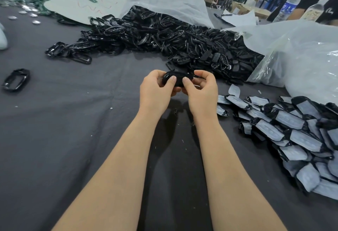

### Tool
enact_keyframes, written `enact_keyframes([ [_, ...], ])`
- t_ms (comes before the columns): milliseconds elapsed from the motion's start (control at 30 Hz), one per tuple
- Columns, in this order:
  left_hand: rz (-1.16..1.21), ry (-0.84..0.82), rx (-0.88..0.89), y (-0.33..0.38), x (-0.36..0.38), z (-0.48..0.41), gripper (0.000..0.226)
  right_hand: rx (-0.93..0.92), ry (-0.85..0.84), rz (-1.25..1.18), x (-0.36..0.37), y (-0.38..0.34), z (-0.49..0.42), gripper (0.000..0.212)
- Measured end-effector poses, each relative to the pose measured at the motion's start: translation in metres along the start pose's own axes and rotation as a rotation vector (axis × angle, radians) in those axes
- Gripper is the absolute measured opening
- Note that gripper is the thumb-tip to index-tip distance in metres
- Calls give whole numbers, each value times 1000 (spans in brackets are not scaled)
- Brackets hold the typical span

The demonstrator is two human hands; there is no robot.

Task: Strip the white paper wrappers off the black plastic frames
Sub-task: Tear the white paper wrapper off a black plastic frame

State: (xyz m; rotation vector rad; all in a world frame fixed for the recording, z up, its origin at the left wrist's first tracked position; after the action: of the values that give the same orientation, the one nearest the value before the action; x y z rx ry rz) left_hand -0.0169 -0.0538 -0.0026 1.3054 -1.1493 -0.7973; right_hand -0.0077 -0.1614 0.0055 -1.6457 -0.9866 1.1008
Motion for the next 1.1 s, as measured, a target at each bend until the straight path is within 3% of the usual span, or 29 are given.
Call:
enact_keyframes([
  [167,-171,3,77,1,1,3,20,-85,20,192,-1,1,-1,13],
  [367,80,144,-38,3,-6,-1,15,-141,242,510,-32,0,-13,29],
  [467,128,194,-36,3,-8,-1,19,-205,2,770,-26,3,-12,33],
  [567,129,185,-24,3,-7,0,19,-111,-259,1062,-14,9,-8,36],
  [667,119,180,-24,3,-7,-1,18,-91,-274,1137,-10,15,-9,39],
  [767,113,181,-27,4,-6,0,19,-100,-63,988,-13,13,-11,34],
  [867,115,177,-30,4,-5,0,21,-192,160,504,-21,4,-11,12],
  [900,108,171,-27,4,-5,0,21,-188,179,370,-22,1,-11,4],
  [1100,60,129,-15,2,-2,0,14,80,45,-86,-16,5,-11,17],
])
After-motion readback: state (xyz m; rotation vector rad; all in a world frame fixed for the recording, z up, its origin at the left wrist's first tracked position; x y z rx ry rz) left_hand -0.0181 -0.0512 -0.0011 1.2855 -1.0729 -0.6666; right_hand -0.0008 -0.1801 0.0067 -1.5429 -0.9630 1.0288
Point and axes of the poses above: each hand's wrist, its own z-axis away from the middle knuckle, its own x-axis out of the palm, y = z × x, the point moved 2 cm from there along -z, towards the middle knuckle, and after that the axes turned 7 degrees about z, right-handed, at the moved point
